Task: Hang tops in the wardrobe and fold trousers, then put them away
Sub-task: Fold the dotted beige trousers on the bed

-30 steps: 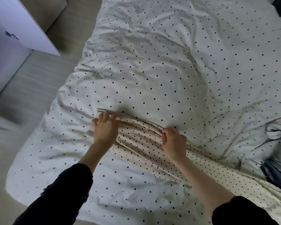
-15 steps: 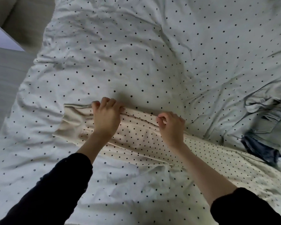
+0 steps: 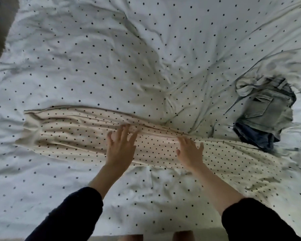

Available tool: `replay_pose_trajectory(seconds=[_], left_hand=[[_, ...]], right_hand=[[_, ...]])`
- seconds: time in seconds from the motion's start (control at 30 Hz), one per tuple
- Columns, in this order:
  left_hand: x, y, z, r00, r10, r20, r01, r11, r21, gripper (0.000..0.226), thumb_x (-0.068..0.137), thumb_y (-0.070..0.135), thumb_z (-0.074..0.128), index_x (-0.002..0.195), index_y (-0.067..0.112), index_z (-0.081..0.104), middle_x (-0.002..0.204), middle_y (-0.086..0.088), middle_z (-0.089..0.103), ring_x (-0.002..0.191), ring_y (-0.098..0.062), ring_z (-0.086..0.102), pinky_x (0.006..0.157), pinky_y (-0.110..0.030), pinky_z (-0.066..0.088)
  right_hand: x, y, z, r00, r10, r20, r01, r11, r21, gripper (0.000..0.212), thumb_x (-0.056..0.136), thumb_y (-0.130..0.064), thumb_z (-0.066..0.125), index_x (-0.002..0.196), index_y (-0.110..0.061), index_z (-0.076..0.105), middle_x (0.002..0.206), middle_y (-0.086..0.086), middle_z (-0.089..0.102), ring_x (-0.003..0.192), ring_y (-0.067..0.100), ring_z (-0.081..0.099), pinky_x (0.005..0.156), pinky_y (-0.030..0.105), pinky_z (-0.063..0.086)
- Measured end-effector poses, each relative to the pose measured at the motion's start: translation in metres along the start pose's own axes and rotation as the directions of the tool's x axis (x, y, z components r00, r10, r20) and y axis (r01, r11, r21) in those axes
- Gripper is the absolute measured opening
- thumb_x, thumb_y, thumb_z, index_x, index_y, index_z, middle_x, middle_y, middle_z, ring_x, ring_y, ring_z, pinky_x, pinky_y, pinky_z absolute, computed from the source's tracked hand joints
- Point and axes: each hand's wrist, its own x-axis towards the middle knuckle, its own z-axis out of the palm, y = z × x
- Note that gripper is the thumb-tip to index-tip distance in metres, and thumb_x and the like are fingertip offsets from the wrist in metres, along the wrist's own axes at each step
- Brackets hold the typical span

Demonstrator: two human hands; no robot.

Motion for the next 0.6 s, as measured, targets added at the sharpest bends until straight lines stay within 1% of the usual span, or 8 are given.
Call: replay_pose_trajectory(seconds=[0.03, 0.07, 0.17, 0.27, 0.37, 0.5, 0.53, 0.6], left_hand=[[0.000, 0.016, 0.008, 0.999, -0.010, 0.052, 0.009, 1.000, 0.021, 0.062, 0.096, 0.033, 0.045, 0.149, 0.033, 0.013, 0.158, -0.008, 0.002, 0.146, -0.024, -0.001, 0.112, -0.056, 0.006], [0.002, 0.035, 0.016, 0.996, -0.011, 0.087, 0.007, 0.999, 0.045, 0.061, 0.097, 0.033, 0.043, 0.149, 0.032, 0.012, 0.159, -0.009, -0.002, 0.146, -0.025, -0.005, 0.112, -0.057, 0.003], [0.009, 0.083, 0.030, 0.992, -0.010, 0.128, 0.000, 0.997, 0.078, 0.057, 0.098, 0.025, 0.042, 0.149, 0.025, 0.016, 0.158, -0.010, -0.007, 0.145, -0.028, -0.008, 0.112, -0.059, 0.002], [0.023, 0.137, 0.042, 0.990, 0.030, 0.137, -0.042, 0.996, 0.079, 0.061, 0.098, 0.022, 0.042, 0.150, 0.025, 0.011, 0.159, -0.008, -0.001, 0.146, -0.026, -0.003, 0.111, -0.057, 0.005], [0.045, 0.197, 0.050, 0.983, 0.129, 0.134, -0.138, 0.988, 0.062, 0.062, 0.097, 0.022, 0.044, 0.150, 0.025, 0.010, 0.158, -0.006, 0.008, 0.145, -0.023, 0.006, 0.111, -0.054, 0.008], [0.069, 0.268, 0.058, 0.958, 0.241, 0.157, -0.239, 0.970, -0.030, 0.057, 0.099, 0.021, 0.039, 0.149, 0.025, 0.012, 0.158, -0.001, 0.009, 0.145, -0.019, 0.007, 0.111, -0.053, 0.010], [0.073, 0.289, 0.059, 0.949, 0.274, 0.159, -0.269, 0.962, -0.053, 0.056, 0.099, 0.021, 0.039, 0.148, 0.026, 0.014, 0.157, -0.001, 0.012, 0.145, -0.019, 0.009, 0.111, -0.053, 0.010], [0.076, 0.323, 0.059, 0.926, 0.354, 0.135, -0.348, 0.935, -0.063, 0.053, 0.097, 0.019, 0.042, 0.146, 0.029, 0.022, 0.152, -0.001, 0.027, 0.141, -0.020, 0.023, 0.111, -0.051, 0.010]], right_hand=[[0.000, 0.019, 0.002, 1.000, 0.009, 0.004, -0.008, 1.000, -0.019, 0.056, 0.098, -0.031, 0.042, 0.148, -0.026, 0.019, 0.156, -0.002, 0.022, 0.142, 0.016, 0.022, 0.113, 0.059, 0.009], [0.000, 0.043, 0.005, 1.000, 0.017, 0.007, -0.017, 0.999, -0.034, 0.056, 0.098, -0.031, 0.042, 0.149, -0.026, 0.018, 0.156, -0.002, 0.020, 0.143, 0.017, 0.020, 0.113, 0.060, 0.009], [0.000, 0.104, 0.007, 0.999, 0.049, 0.005, -0.049, 0.996, -0.076, 0.057, 0.098, -0.032, 0.040, 0.149, -0.026, 0.016, 0.158, 0.000, 0.014, 0.145, 0.019, 0.015, 0.112, 0.062, 0.006], [0.004, 0.162, 0.006, 0.996, 0.049, -0.068, -0.057, 0.991, -0.119, 0.053, 0.098, -0.033, 0.039, 0.147, -0.024, 0.023, 0.153, 0.001, 0.028, 0.142, 0.020, 0.022, 0.110, 0.064, 0.009], [0.008, 0.211, 0.004, 0.993, 0.047, -0.108, -0.065, 0.982, -0.178, 0.041, 0.095, -0.036, 0.041, 0.134, -0.022, 0.041, 0.136, 0.000, 0.049, 0.128, 0.020, 0.042, 0.108, 0.065, 0.010], [-0.004, 0.246, 0.002, 0.995, -0.036, -0.089, 0.010, 0.962, -0.274, 0.035, 0.092, -0.039, 0.047, 0.118, -0.018, 0.058, 0.121, 0.002, 0.058, 0.114, 0.022, 0.051, 0.112, 0.058, 0.010], [-0.011, 0.255, 0.001, 0.992, -0.062, -0.111, 0.029, 0.961, -0.274, 0.031, 0.090, -0.037, 0.052, 0.112, -0.018, 0.062, 0.113, 0.002, 0.061, 0.108, 0.022, 0.054, 0.113, 0.056, 0.014], [-0.026, 0.270, -0.003, 0.976, -0.092, -0.196, 0.038, 0.964, -0.262, 0.024, 0.080, -0.032, 0.069, 0.097, -0.015, 0.069, 0.091, 0.003, 0.066, 0.093, 0.024, 0.060, 0.108, 0.053, 0.029]])
